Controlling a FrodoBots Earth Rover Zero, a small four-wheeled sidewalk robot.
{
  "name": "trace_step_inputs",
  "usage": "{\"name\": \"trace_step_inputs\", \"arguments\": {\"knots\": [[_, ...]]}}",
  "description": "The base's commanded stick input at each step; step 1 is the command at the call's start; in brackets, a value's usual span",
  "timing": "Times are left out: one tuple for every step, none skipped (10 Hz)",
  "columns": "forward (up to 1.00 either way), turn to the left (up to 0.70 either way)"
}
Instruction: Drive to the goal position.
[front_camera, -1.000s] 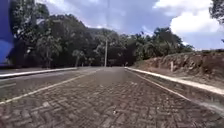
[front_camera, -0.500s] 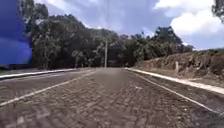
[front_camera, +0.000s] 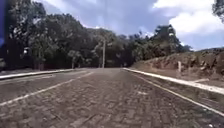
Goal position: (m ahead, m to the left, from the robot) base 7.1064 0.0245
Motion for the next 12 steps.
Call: {"name": "trace_step_inputs", "arguments": {"knots": [[1.00, 0.00], [1.00, 0.00], [1.00, 0.00], [1.00, 0.00], [1.00, 0.00], [1.00, 0.00], [1.00, 0.00], [1.00, 0.00], [1.00, 0.00], [1.00, 0.00], [1.00, 0.00], [1.00, 0.00]]}}
